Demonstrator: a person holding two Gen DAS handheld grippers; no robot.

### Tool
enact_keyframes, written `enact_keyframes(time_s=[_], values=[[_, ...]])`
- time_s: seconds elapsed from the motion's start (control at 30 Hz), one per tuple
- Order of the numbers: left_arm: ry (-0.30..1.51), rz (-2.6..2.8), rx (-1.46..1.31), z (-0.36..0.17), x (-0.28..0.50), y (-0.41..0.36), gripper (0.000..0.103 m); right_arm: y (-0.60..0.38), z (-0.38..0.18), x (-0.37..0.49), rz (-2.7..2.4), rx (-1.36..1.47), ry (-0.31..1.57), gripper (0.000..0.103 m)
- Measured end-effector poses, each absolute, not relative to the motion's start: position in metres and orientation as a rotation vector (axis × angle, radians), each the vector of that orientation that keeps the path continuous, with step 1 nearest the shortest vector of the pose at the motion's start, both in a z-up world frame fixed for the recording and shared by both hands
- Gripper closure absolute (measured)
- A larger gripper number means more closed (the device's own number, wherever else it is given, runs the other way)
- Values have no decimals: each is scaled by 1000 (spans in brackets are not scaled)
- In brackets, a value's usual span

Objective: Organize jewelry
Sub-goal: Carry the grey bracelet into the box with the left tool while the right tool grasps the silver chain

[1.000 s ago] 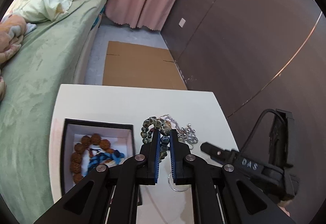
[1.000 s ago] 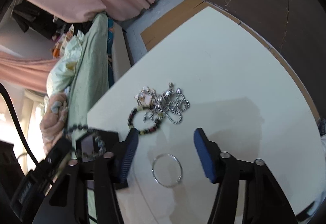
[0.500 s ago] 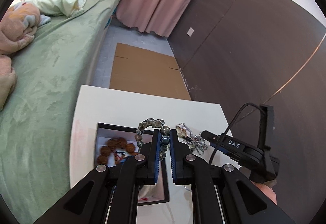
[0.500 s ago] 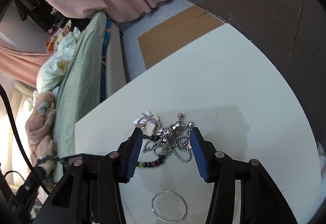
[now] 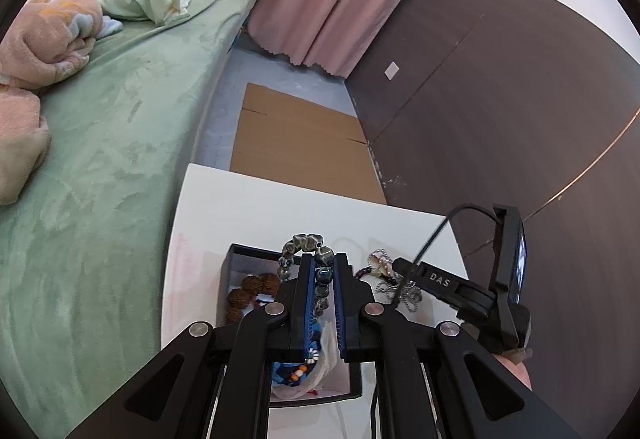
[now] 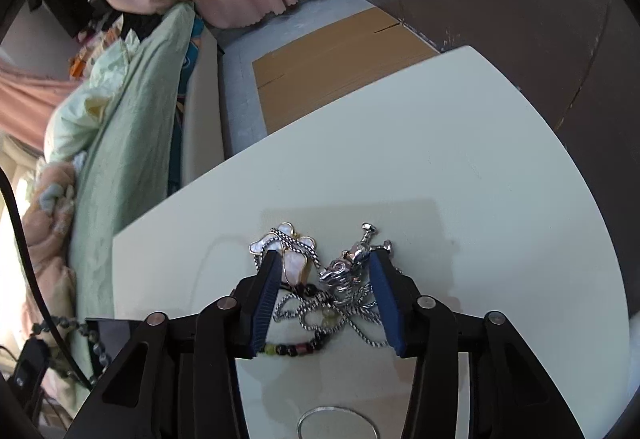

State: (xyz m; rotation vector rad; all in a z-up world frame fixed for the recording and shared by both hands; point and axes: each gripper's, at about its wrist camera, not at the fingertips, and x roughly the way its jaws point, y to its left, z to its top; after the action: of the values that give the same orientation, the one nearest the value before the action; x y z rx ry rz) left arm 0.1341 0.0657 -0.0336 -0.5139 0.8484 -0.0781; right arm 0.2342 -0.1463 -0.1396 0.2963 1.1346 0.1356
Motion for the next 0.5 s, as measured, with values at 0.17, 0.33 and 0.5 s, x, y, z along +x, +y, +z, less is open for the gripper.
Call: enact_keyframes(time_s=[0.17,0.33,0.5], values=[[860,-59,-509,-37,135,69,94,-132,-138,231,92,152,1132,78],[866,-57,-519,-40,138,71,94,-151,-136,229,131,266,1141,80],[877,-63,-520,-42,138,72,94,-169,-125,218,180,387,1105,80]])
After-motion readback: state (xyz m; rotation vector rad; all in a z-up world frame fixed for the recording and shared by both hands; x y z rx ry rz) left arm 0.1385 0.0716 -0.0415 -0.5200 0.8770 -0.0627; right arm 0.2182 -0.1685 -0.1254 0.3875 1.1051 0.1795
